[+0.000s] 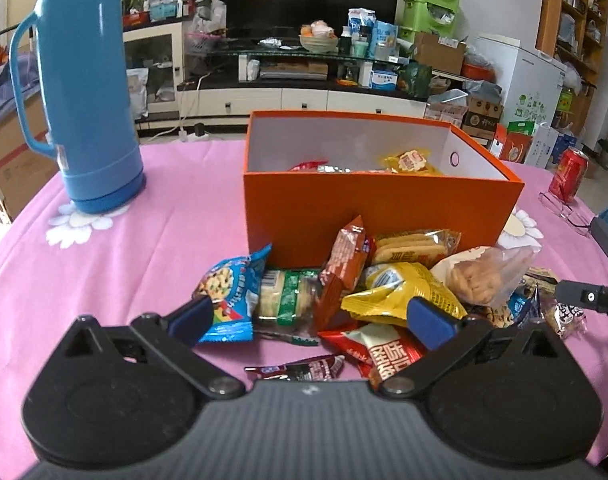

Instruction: Organize snacks

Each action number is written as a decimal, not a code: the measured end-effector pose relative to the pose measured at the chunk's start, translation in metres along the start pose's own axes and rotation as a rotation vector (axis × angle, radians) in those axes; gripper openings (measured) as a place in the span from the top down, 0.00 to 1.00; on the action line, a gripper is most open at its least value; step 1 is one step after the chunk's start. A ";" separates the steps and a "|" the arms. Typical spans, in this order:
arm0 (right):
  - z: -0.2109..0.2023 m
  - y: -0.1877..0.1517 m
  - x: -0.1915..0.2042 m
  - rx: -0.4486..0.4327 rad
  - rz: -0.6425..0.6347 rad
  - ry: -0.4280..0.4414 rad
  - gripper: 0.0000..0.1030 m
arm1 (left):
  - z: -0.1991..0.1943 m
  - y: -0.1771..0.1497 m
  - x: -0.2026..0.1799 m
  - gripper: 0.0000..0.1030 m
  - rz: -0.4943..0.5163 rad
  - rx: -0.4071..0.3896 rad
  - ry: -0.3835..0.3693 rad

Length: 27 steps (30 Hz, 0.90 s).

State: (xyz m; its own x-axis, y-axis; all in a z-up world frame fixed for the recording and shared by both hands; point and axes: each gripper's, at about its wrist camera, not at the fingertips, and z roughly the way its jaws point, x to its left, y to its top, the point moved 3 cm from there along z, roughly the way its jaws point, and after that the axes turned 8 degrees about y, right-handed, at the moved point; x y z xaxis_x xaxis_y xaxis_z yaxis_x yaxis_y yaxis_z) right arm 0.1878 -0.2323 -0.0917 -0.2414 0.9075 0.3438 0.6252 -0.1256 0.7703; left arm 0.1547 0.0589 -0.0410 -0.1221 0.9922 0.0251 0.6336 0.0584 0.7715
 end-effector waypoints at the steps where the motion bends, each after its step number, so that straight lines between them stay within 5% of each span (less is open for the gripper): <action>1: 0.003 0.002 -0.004 0.008 0.033 0.015 0.18 | 0.000 0.000 -0.001 0.01 0.005 0.001 0.000; 9: 0.009 -0.001 -0.012 0.023 0.115 0.058 0.18 | -0.028 -0.027 -0.015 0.01 0.061 -0.026 -0.017; 13: 0.006 0.000 -0.022 0.018 0.163 0.077 0.18 | -0.046 -0.058 -0.034 0.01 0.033 -0.053 0.046; 16: 0.005 0.000 -0.029 0.015 0.217 0.110 0.18 | -0.049 -0.063 -0.069 0.01 0.154 -0.080 -0.002; 20: 0.001 0.002 -0.033 -0.003 0.243 0.132 0.18 | -0.037 -0.056 -0.112 0.01 0.232 -0.099 -0.074; 27: -0.006 0.003 -0.043 -0.025 0.283 0.147 0.18 | 0.015 -0.051 -0.132 0.15 0.275 -0.040 0.024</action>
State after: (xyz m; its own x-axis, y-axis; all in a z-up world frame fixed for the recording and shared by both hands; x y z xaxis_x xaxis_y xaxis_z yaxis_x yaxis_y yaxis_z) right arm 0.1957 -0.2747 -0.1007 -0.1660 0.7678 0.6188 0.6651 -0.3762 0.6451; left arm 0.1497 -0.0730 -0.0931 0.0318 0.9673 0.2517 0.6149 -0.2175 0.7580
